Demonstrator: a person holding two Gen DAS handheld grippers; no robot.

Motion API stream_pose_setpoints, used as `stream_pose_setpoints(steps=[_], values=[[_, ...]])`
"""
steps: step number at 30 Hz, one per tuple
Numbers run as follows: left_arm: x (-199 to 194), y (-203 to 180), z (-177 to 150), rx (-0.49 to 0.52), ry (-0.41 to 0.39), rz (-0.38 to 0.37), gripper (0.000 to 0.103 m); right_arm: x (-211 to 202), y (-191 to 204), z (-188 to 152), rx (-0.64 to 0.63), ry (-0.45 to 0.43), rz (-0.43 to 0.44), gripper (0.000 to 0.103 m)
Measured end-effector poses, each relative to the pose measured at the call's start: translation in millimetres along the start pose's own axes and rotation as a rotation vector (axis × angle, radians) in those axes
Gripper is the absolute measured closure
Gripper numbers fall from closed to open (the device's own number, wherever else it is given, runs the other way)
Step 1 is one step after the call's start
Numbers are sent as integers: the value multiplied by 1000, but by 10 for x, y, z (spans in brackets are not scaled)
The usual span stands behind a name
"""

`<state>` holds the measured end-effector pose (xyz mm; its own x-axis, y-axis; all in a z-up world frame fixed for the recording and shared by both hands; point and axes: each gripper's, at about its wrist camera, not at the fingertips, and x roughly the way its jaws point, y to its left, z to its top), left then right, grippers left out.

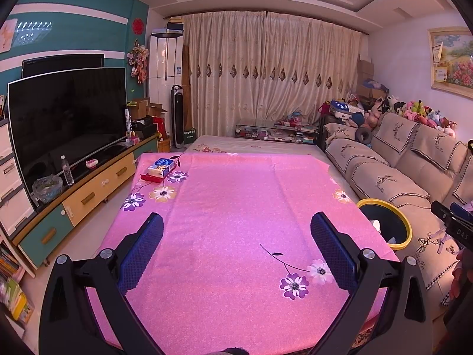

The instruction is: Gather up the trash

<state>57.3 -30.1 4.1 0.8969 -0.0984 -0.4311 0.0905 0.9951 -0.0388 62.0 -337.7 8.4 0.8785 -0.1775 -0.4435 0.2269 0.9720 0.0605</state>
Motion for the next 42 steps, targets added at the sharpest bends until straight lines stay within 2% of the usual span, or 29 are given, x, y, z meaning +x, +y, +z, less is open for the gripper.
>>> stream_pose_setpoints(steps=[42], values=[[12, 1, -34, -9, 12, -6, 5, 47, 18, -35, 9, 10, 3, 12]])
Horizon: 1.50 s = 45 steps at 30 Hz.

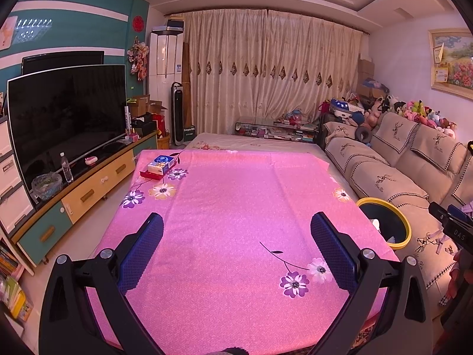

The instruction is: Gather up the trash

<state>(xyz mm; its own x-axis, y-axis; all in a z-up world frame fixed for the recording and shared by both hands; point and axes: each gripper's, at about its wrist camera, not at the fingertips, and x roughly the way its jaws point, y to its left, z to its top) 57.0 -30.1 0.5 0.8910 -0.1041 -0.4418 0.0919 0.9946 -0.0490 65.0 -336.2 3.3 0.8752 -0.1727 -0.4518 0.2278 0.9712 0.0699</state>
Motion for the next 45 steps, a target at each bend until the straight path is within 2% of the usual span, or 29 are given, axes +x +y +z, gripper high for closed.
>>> stream_pose_setpoints(steps=[33, 45], values=[[141, -8, -22, -6, 32, 21, 5, 41, 52, -46, -2, 17, 7, 12], [222, 24, -48, -17, 41, 2, 5, 75, 35, -38, -5, 32, 11, 12]])
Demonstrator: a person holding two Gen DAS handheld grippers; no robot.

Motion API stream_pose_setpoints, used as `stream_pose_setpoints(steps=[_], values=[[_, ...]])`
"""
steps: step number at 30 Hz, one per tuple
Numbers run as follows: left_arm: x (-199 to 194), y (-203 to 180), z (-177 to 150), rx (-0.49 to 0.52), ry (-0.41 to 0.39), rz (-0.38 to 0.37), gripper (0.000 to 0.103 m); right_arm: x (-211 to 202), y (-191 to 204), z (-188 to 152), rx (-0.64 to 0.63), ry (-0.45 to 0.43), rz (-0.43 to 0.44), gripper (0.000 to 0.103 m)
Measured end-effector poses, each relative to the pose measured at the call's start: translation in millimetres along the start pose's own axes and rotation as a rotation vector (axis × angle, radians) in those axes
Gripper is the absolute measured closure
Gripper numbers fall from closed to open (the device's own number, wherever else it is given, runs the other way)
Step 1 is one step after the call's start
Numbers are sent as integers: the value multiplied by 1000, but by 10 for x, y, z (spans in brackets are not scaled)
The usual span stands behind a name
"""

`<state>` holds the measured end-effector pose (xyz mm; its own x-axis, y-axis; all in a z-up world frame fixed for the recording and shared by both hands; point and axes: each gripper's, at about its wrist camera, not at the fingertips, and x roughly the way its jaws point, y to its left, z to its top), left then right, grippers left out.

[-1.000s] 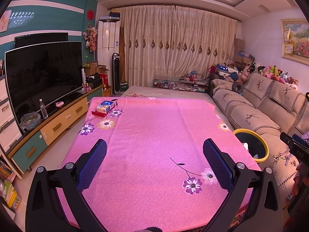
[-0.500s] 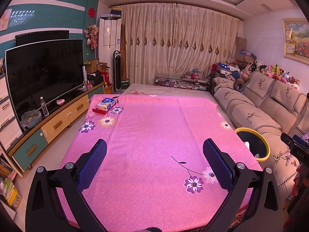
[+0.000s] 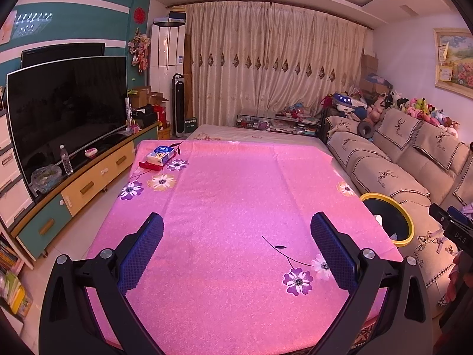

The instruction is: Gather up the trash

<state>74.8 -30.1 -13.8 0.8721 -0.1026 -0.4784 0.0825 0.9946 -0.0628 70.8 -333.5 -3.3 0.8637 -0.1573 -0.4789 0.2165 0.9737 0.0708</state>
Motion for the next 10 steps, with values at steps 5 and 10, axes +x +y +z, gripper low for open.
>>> stream_pose_setpoints(steps=[5, 10], values=[[239, 86, 51, 1, 49, 5, 5, 130, 70, 112, -19, 8, 33, 9], [949, 418, 159, -41, 111, 73, 5, 640, 384, 326, -55, 52, 111, 7]])
